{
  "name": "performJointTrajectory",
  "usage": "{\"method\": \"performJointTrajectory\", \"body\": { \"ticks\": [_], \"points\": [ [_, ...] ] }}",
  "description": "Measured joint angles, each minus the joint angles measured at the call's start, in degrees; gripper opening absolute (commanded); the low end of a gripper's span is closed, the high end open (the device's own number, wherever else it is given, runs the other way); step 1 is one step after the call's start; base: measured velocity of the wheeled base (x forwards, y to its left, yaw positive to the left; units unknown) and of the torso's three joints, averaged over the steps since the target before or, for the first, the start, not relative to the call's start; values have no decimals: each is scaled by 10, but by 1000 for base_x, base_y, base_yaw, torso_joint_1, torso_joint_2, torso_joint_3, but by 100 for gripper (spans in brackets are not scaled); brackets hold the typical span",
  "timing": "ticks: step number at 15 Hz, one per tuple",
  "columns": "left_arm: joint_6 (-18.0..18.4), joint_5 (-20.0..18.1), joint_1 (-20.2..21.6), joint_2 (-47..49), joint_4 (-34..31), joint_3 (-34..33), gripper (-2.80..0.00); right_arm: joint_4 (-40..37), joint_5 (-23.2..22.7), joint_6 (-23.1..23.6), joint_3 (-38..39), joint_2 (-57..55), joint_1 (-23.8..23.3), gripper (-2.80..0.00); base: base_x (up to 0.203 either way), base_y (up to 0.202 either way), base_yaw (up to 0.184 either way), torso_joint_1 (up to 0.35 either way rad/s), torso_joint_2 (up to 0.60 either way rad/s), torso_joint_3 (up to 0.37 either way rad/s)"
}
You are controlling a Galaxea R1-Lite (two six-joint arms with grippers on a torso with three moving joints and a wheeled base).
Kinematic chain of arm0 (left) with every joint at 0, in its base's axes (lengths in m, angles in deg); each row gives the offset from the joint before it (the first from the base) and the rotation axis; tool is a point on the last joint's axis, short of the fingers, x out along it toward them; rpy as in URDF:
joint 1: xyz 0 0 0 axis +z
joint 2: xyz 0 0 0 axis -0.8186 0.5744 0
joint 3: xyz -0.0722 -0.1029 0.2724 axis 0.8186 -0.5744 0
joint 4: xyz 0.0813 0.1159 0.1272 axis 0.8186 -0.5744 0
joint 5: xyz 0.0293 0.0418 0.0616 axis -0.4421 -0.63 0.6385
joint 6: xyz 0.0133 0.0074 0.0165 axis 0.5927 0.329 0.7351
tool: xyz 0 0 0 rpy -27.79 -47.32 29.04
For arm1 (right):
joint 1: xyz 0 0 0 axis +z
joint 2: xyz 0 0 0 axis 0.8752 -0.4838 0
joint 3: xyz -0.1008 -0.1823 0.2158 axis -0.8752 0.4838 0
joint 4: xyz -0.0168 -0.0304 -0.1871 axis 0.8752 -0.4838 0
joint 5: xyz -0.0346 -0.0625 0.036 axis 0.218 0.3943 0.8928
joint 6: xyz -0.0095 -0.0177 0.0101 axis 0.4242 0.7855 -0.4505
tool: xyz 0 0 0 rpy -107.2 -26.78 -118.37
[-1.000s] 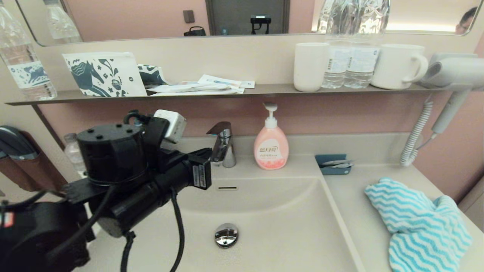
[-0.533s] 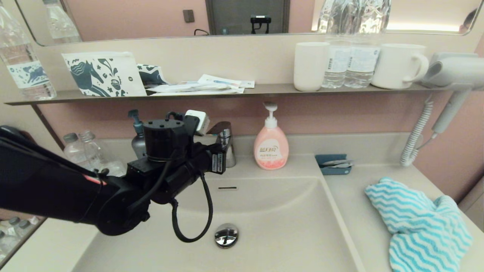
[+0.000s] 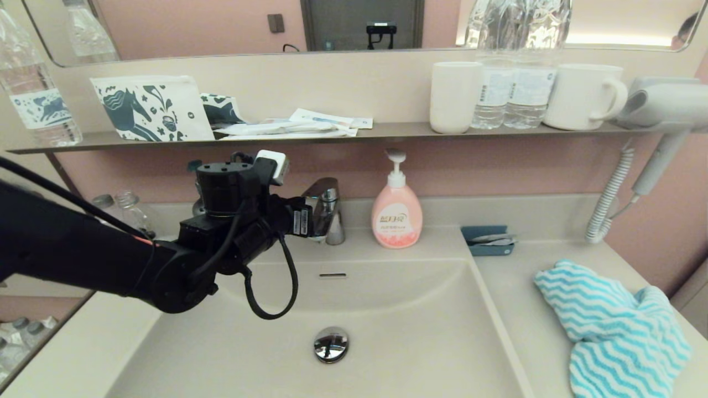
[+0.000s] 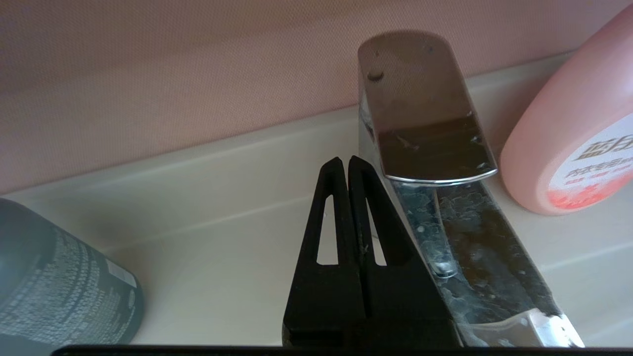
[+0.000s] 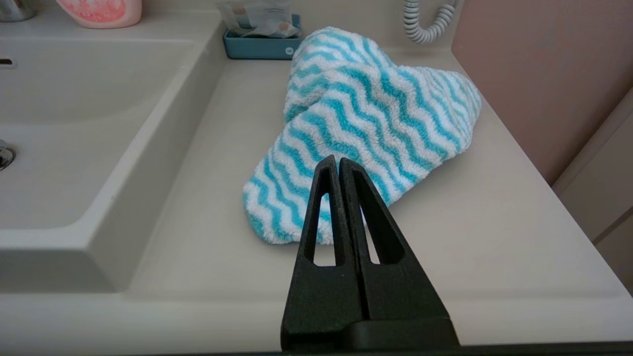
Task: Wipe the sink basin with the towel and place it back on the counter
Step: Turn on the faucet
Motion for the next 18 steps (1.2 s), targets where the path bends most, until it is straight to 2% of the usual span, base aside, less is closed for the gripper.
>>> {"method": "performJointTrajectory", "body": {
  "ticks": [6, 13, 18],
  "points": [
    [-20, 3, -8, -35, -3, 0, -280, 0, 0, 0, 0, 0, 0, -280, 0, 0, 0, 0, 0, 0],
    [-19, 9, 16, -43, -11, -16, -280, 0, 0, 0, 0, 0, 0, -280, 0, 0, 0, 0, 0, 0],
    [-19, 9, 7, -35, -10, -20, -280, 0, 0, 0, 0, 0, 0, -280, 0, 0, 0, 0, 0, 0]
  ]
}}
